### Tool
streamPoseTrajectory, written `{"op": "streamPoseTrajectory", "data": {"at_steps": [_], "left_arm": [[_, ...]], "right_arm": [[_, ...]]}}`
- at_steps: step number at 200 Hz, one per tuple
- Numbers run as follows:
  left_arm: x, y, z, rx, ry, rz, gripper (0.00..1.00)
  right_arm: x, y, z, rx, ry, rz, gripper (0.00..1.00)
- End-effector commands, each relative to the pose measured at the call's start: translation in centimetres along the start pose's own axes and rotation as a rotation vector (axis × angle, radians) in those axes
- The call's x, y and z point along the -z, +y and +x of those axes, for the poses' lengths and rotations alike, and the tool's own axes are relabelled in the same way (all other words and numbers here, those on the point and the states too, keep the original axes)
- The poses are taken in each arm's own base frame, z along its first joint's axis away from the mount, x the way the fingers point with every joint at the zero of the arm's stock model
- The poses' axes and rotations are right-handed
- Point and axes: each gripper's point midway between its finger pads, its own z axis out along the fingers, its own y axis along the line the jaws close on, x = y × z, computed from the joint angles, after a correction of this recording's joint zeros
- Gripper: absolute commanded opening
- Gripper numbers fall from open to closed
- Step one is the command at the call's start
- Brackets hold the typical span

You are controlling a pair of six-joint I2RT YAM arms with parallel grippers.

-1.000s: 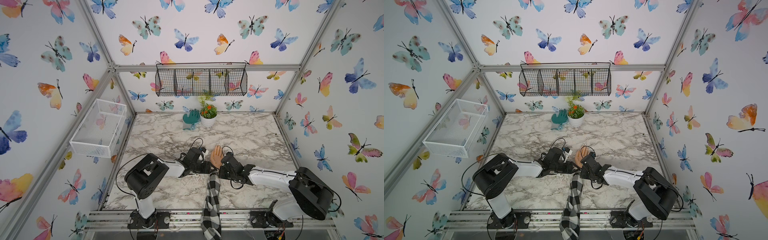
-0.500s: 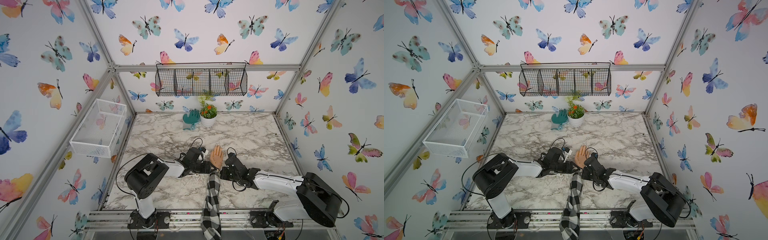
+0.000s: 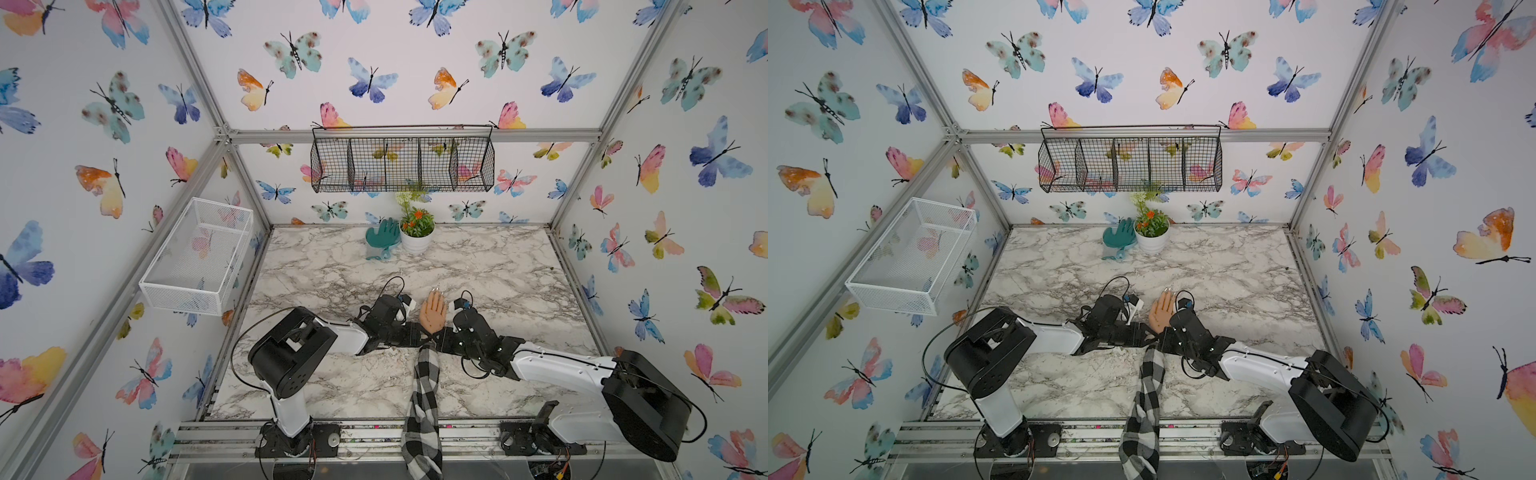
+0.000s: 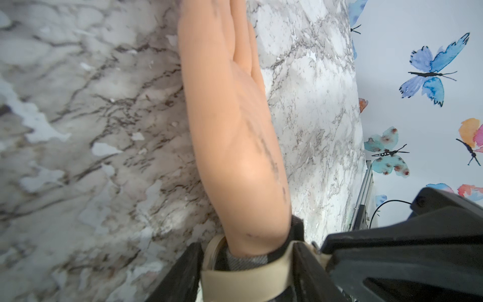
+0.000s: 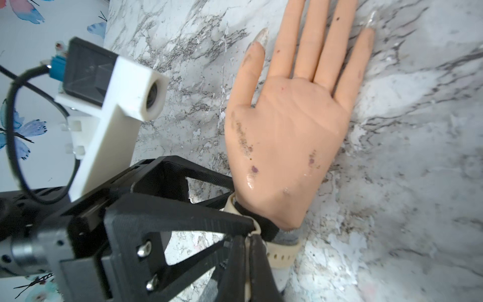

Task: Take off the watch
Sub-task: Untie the watch from the hand.

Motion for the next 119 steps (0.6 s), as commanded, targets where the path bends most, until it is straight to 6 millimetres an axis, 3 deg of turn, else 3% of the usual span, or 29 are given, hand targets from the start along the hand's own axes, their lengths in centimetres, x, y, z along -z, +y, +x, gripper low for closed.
{"op": "streamPoseTrajectory", "data": {"at_steps": [1,71,119], "left_arm": [[0.6,5.0,4.3,0.079,0.112,-0.183,0.56],[3.8,6.9,1.4,0.138,0.0,-0.27,0.6],[5.0,2.9,-1.2,0.07,-0.059,-0.161,0.63]], "right_arm": [[-0.5,0.3,1.3,-0.009,0.041,-0.039,0.02],[0.5,-0.4,0.8,-0.015,0.015,-0.003,0.02],[0.6,-0.2,0.8,-0.008,0.021,-0.003,0.02]]}}
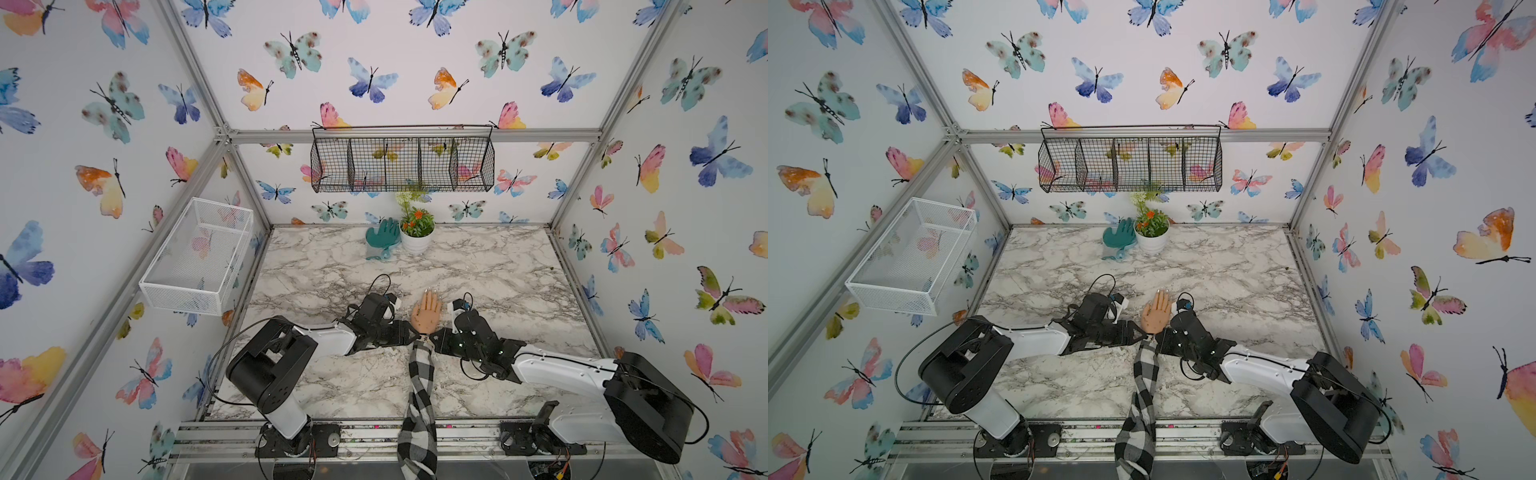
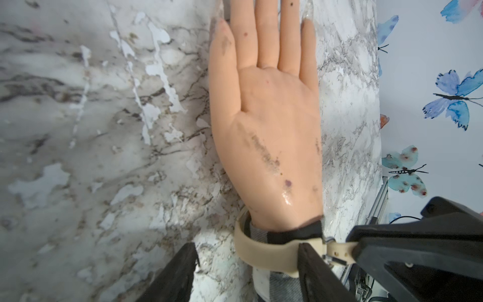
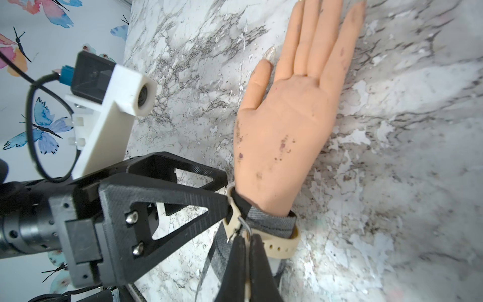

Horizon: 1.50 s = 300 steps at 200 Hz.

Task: Take off the watch
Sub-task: Untie the watch from the hand.

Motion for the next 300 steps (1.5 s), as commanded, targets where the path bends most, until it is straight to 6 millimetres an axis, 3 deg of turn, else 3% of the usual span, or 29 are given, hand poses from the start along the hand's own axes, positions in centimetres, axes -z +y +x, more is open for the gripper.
{"op": "streamPoseTrajectory", "data": {"at_steps": [1,50,84,111,123,139,152,222,277,300], "left_arm": [[1.1,0.6,-0.6,-0.001,-0.021,-0.054,0.63],[2.4,-3.0,-1.9,-0.055,-0.07,0.02,0.66],[1.6,-4.9,-1.4,-0.109,-0.04,0.021,0.68],[0.9,-5.2,-0.8,-0.117,-0.022,0.014,0.69],[0.7,-5.3,-0.6,-0.119,-0.017,0.012,0.69],[0.5,-5.3,-0.5,-0.123,-0.009,0.01,0.69],[0.3,-5.4,-0.4,-0.128,-0.004,0.009,0.69],[-0.3,-5.4,0.1,-0.137,0.016,0.003,0.69],[-0.7,-6.1,0.1,-0.18,0.024,-0.015,0.69],[-0.9,-6.4,0.1,-0.215,0.022,-0.053,0.69]], "right_arm": [[0.2,-1.0,1.0,0.0,0.039,0.039,0.02],[-0.2,-1.0,1.3,0.004,0.056,0.036,0.02],[-0.2,-1.2,1.5,-0.004,0.056,0.039,0.02],[0.3,-2.1,1.4,-0.031,0.036,0.07,0.02],[0.7,-2.5,1.4,-0.049,0.02,0.083,0.08],[1.4,-3.0,1.2,-0.072,-0.01,0.093,0.28],[1.9,-3.2,0.9,-0.082,-0.034,0.093,0.3],[2.7,-3.5,0.2,-0.083,-0.072,0.112,0.28],[2.2,-3.8,0.6,-0.08,-0.056,0.128,0.11],[2.1,-3.9,0.8,-0.082,-0.05,0.125,0.09]]}}
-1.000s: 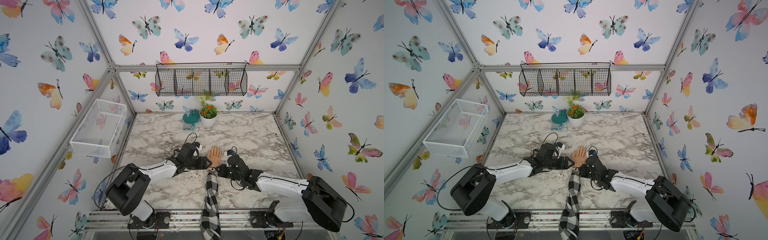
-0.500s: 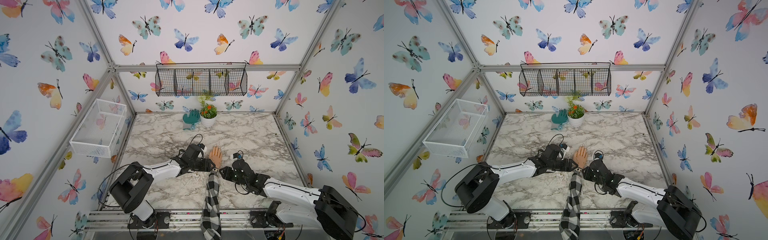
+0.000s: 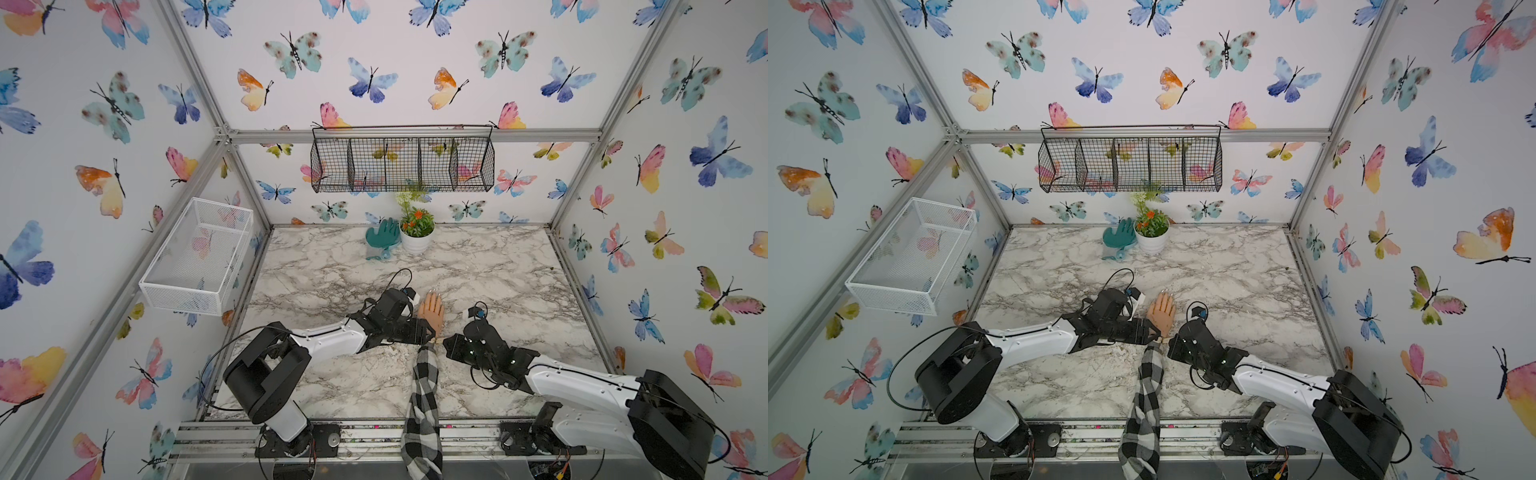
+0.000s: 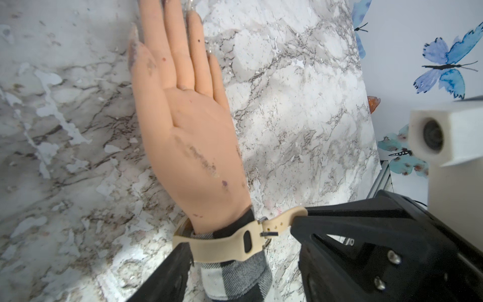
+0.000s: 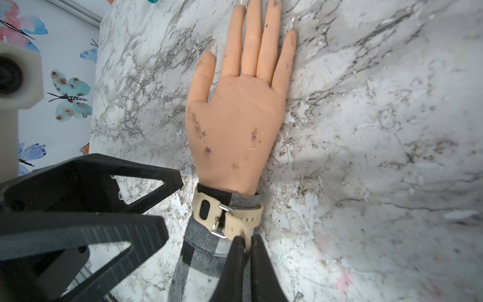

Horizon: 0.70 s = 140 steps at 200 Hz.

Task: Take off the watch
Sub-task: Untie the watch from the hand.

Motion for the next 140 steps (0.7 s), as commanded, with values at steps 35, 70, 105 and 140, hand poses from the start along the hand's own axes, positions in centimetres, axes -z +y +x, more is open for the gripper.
{"op": "streamPoseTrajectory", "data": {"at_steps": [35,70,105,140], "left_arm": [[-0.9,0.5,0.2,-0.127,0.031,-0.18,0.69],[-1.6,0.6,0.5,-0.203,0.051,-0.296,0.7],[-1.8,1.4,0.5,-0.218,0.06,-0.37,0.7],[-2.0,2.8,1.0,-0.21,0.092,-0.436,0.69]], "right_arm": [[-0.3,-0.4,0.3,0.001,0.006,0.015,0.06],[-0.4,-0.2,0.3,-0.001,0.006,0.009,0.05],[-0.4,-0.1,0.1,0.002,0.003,0.011,0.04],[-0.3,-0.1,0.1,0.004,0.002,0.011,0.03]]}}
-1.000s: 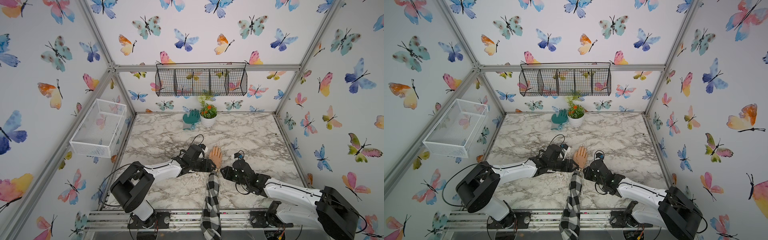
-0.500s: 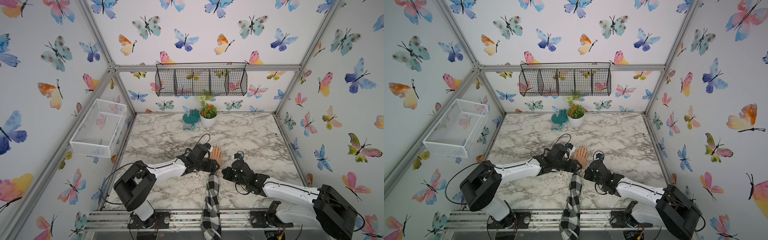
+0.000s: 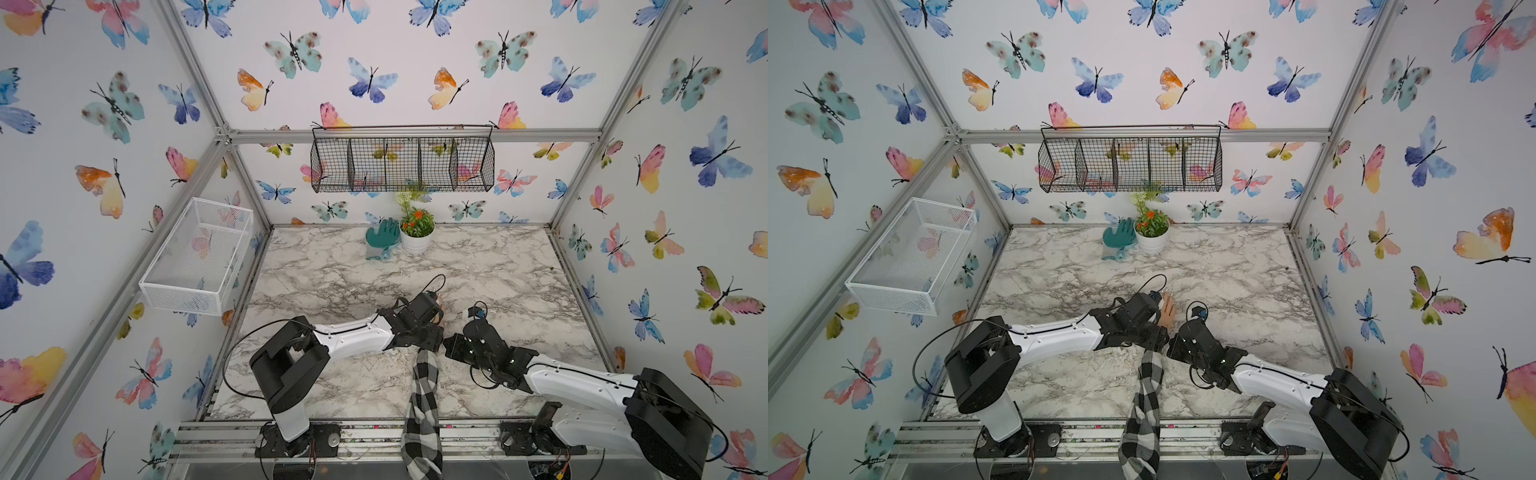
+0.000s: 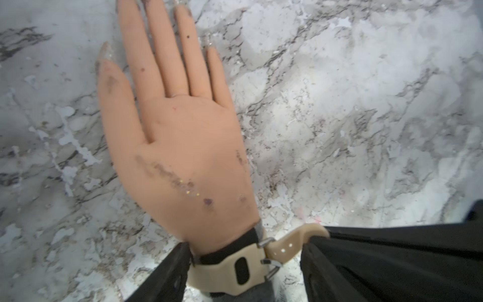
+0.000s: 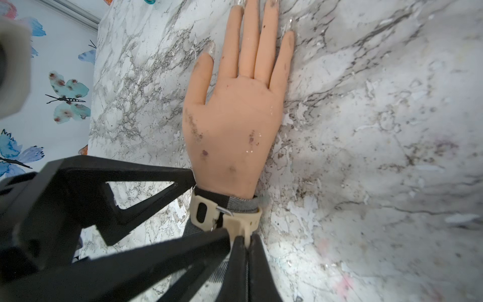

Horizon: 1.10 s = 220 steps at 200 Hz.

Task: Take off the watch
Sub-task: Untie the watch from the hand.

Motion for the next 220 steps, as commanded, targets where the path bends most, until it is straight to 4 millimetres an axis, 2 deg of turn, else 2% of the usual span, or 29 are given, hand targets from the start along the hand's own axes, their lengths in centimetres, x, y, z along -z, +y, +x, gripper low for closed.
{"op": "streamPoseTrajectory", "data": {"at_steps": [1,92,146,156,170,183,200,220], "left_arm": [[-0.6,1.9,0.9,-0.012,0.042,-0.101,0.69],[0.3,3.1,0.5,0.033,0.014,-0.134,0.7],[0.8,4.2,0.7,0.057,0.008,-0.144,0.7],[1.1,4.2,0.5,0.062,-0.006,-0.134,0.7],[1.4,4.0,0.2,0.072,-0.02,-0.114,0.7],[1.6,3.8,-0.2,0.085,-0.031,-0.093,0.7],[2.1,4.1,-0.7,0.114,-0.046,-0.083,0.71],[2.6,5.1,-1.2,0.149,-0.066,-0.079,0.73]], "right_arm": [[-0.1,-0.1,0.1,0.004,0.001,0.01,0.03],[0.0,-0.4,0.1,0.003,-0.002,0.016,0.02],[0.0,0.7,-0.4,0.017,-0.005,-0.011,0.02],[0.1,1.4,-0.7,0.026,-0.007,-0.029,0.07],[0.3,2.8,-1.2,0.04,-0.013,-0.069,0.24],[0.6,4.2,-1.8,0.049,-0.019,-0.11,0.35],[1.3,5.7,-2.6,0.051,-0.037,-0.155,0.39],[1.8,6.4,-3.2,0.038,-0.057,-0.178,0.43]]}}
